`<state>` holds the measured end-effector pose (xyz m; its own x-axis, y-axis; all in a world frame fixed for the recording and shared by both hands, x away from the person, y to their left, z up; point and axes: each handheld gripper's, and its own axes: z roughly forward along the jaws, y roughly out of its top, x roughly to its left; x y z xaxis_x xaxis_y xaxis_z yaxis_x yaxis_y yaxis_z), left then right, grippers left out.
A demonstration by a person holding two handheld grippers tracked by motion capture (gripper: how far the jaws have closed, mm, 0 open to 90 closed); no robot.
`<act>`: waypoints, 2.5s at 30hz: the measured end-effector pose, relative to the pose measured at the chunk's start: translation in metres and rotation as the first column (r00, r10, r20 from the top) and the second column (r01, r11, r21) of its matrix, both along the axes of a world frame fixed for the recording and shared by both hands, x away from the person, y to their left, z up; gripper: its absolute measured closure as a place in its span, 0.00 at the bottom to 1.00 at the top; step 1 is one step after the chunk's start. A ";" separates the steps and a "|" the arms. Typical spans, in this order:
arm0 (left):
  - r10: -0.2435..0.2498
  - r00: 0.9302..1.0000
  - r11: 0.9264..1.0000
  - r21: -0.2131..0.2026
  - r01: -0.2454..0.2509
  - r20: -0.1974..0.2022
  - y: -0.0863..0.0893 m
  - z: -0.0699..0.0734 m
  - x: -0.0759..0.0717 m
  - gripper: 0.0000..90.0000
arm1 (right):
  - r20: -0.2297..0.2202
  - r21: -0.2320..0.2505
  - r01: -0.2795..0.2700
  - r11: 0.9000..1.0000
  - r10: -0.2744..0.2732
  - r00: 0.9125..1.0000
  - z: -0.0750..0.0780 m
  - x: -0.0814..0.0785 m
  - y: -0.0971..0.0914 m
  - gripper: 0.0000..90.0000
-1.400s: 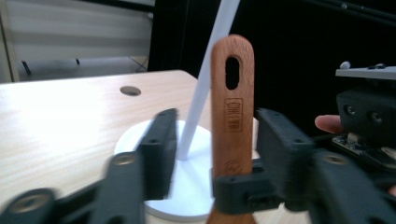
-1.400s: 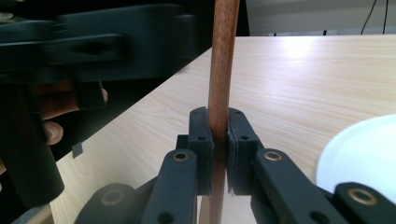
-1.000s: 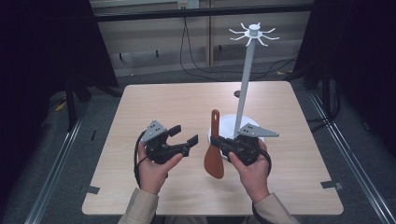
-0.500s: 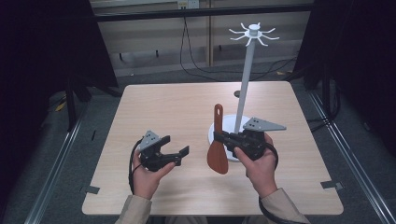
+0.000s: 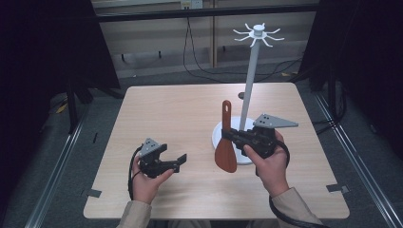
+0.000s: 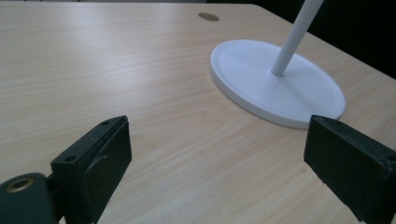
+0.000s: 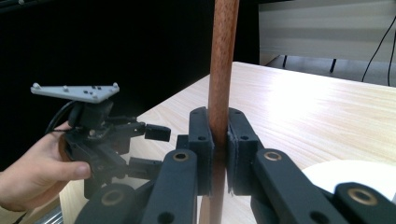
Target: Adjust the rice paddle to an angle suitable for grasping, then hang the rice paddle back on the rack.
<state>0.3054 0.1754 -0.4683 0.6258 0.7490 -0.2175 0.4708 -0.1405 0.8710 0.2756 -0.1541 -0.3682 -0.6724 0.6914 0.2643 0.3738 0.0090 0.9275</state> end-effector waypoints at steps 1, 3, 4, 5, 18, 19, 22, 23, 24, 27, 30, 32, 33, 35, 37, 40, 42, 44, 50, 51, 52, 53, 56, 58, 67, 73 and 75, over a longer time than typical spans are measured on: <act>0.002 1.000 1.000 0.012 -0.002 0.000 0.002 -0.001 0.000 0.08 | 0.005 0.001 -0.003 1.000 0.003 1.000 0.001 0.000 0.000 0.92; 0.009 1.000 1.000 0.022 -0.009 -0.002 0.004 -0.003 0.000 0.06 | 0.010 0.004 -0.005 1.000 0.005 1.000 0.004 0.001 -0.001 0.92; 0.010 1.000 1.000 0.019 -0.010 -0.005 0.004 -0.003 0.000 0.05 | 0.012 0.008 -0.009 1.000 0.008 1.000 0.008 0.001 -0.001 0.92; 0.016 1.000 1.000 0.024 -0.016 -0.005 0.004 -0.003 -0.001 0.05 | 0.012 0.008 -0.009 1.000 0.008 1.000 0.008 0.001 -0.001 0.92; 0.011 1.000 1.000 0.017 -0.010 -0.029 0.006 -0.005 -0.003 0.01 | 0.045 0.027 -0.020 0.999 0.019 0.999 0.028 0.003 -0.012 0.92; 0.010 1.000 1.000 0.016 -0.010 -0.027 0.005 -0.005 -0.003 0.01 | 0.047 0.030 -0.021 0.999 0.019 0.999 0.030 0.003 -0.013 0.92; 0.005 1.000 1.000 0.019 -0.005 -0.027 0.005 -0.005 -0.003 0.01 | 0.063 0.030 -0.025 0.999 0.023 0.998 0.037 0.004 -0.017 0.92; 0.003 1.000 1.000 0.017 -0.002 -0.030 0.005 -0.005 -0.003 0.01 | 0.063 0.030 -0.025 0.999 0.023 0.998 0.037 0.004 -0.017 0.92; -0.002 1.000 1.000 0.015 0.003 -0.031 0.006 -0.005 -0.004 0.01 | 0.063 0.032 -0.026 0.999 0.024 0.998 0.038 0.005 -0.017 0.92; -0.006 1.000 1.000 0.024 0.006 -0.028 0.006 -0.005 -0.004 0.01 | 0.069 0.045 -0.026 0.999 0.023 0.997 0.043 0.006 -0.019 0.92; -0.015 0.999 1.000 0.024 0.016 -0.034 0.006 -0.006 -0.003 0.01 | 0.077 0.051 -0.025 0.998 0.021 0.997 0.048 0.008 -0.021 0.92; -0.020 0.999 0.999 0.034 0.021 -0.036 0.006 -0.007 -0.003 0.01 | 0.078 0.053 -0.026 0.998 0.021 0.997 0.053 0.009 -0.023 0.92; -0.020 0.999 0.999 0.034 0.021 -0.036 0.006 -0.007 -0.003 0.01 | 0.078 0.053 -0.026 0.998 0.021 0.997 0.053 0.009 -0.023 0.92; -0.016 0.999 0.999 0.034 0.017 -0.033 0.006 -0.006 -0.003 0.01 | 0.084 0.051 -0.028 0.998 0.024 0.996 0.056 0.011 -0.024 0.92; -0.019 0.999 0.999 0.029 0.020 -0.034 0.007 -0.006 -0.003 0.01 | 0.090 0.054 -0.030 0.998 0.025 0.996 0.059 0.012 -0.025 0.92; -0.019 0.999 0.999 0.031 0.020 -0.034 0.007 -0.006 -0.003 0.01 | 0.097 0.056 -0.041 0.998 0.035 0.995 0.064 0.015 -0.026 0.92; -0.018 0.999 0.999 0.032 0.019 -0.034 0.007 -0.006 -0.003 0.01 | 0.103 0.057 -0.040 0.998 0.034 0.994 0.066 0.016 -0.027 0.92; -0.015 0.999 0.999 0.027 0.016 -0.036 0.008 -0.007 -0.003 0.01 | 0.102 0.063 -0.035 0.997 0.028 0.994 0.068 0.017 -0.029 0.92; -0.019 0.999 1.000 0.020 0.019 -0.037 0.009 -0.007 -0.002 0.01 | 0.118 0.065 -0.025 0.998 0.018 0.993 0.077 0.020 -0.033 0.92; -0.019 0.999 1.000 0.020 0.019 -0.037 0.009 -0.007 -0.002 0.01 | 0.118 0.065 -0.025 0.998 0.018 0.993 0.077 0.020 -0.033 0.92; -0.019 0.999 0.999 0.026 0.020 -0.037 0.010 -0.007 -0.002 0.01 | 0.126 0.064 -0.027 0.998 0.019 0.992 0.079 0.021 -0.034 0.92; -0.019 0.999 0.999 0.026 0.020 -0.037 0.010 -0.007 -0.002 0.01 | 0.126 0.064 -0.027 0.998 0.019 0.992 0.079 0.021 -0.034 0.92; -0.016 0.999 1.000 0.021 0.017 -0.036 0.010 -0.007 -0.002 0.01 | 0.137 0.074 -0.024 0.997 0.014 0.991 0.084 0.023 -0.036 0.92; -0.015 0.999 1.000 0.021 0.016 -0.036 0.010 -0.007 -0.002 0.01 | 0.137 0.072 -0.023 0.997 0.013 0.990 0.086 0.024 -0.036 0.92; -0.016 0.999 1.000 0.022 0.017 -0.036 0.011 -0.007 -0.001 0.01 | 0.172 0.076 -0.032 0.997 0.018 0.985 0.100 0.031 -0.040 0.92; -0.015 0.999 1.000 0.023 0.016 -0.034 0.011 -0.007 -0.001 0.01 | 0.178 0.080 -0.029 0.996 0.015 0.984 0.106 0.037 -0.040 0.92; -0.019 0.999 0.999 0.024 0.020 -0.034 0.011 -0.007 -0.001 0.01 | 0.179 0.077 -0.027 0.997 0.013 0.984 0.108 0.039 -0.040 0.92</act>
